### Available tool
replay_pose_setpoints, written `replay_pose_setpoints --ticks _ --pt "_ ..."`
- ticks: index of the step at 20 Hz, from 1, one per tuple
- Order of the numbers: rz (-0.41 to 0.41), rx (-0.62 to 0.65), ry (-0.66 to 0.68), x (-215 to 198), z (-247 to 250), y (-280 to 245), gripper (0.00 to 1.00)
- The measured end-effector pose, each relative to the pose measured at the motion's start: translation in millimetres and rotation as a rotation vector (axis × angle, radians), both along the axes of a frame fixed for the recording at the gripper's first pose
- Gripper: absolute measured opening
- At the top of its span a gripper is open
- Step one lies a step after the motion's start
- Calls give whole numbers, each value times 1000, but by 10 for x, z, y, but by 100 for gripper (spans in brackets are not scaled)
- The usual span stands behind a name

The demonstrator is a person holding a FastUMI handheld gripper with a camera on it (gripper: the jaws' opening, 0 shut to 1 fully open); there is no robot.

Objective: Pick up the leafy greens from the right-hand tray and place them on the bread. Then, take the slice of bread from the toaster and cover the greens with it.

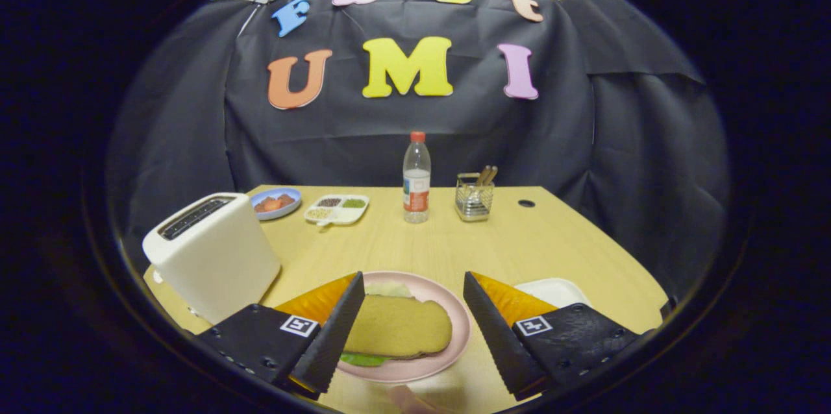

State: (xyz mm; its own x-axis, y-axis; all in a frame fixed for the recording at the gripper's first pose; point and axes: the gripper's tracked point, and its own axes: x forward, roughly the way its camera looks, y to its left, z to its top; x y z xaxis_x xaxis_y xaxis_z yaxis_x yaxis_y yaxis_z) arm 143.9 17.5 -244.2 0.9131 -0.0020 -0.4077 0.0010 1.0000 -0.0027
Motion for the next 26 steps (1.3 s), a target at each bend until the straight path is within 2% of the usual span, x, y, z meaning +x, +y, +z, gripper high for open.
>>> replay_pose_setpoints --ticks 7,10,13,19,21,26 --pt "-36 -35 -245 -546 1168 -67 94" --pt "-94 -69 -326 -879 1537 -181 94" --pt "-99 -78 -382 -1188 1831 -186 94" --pt "-77 -18 -464 -1663 2086 -171 94" --pt "-77 3 -483 -1737 2127 -195 94" --pt "-19 -29 -475 -1737 2007 -52 94"
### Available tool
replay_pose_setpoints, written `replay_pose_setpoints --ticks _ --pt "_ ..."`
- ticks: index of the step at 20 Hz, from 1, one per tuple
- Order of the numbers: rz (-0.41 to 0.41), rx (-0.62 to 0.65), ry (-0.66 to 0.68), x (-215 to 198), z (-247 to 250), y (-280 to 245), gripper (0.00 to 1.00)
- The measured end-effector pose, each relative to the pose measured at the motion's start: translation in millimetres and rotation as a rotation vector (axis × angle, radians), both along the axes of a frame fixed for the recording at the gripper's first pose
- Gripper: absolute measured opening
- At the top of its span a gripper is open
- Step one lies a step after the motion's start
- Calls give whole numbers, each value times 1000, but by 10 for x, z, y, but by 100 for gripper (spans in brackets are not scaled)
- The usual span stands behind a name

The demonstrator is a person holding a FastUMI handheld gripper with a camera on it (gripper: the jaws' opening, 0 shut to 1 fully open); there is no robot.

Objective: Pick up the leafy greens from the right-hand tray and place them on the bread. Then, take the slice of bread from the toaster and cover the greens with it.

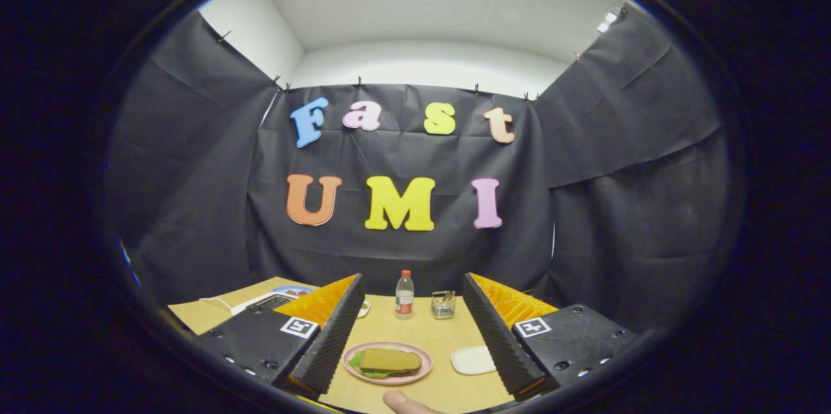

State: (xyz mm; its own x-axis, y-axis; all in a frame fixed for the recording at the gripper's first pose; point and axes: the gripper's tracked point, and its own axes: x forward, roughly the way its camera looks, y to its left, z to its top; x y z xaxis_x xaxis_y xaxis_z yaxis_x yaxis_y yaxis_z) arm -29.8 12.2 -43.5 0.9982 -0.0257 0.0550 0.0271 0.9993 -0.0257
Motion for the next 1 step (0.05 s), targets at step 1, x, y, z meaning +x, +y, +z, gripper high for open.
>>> replay_pose_setpoints --ticks 1 --pt "10 -2 6 10 -29 38 94"
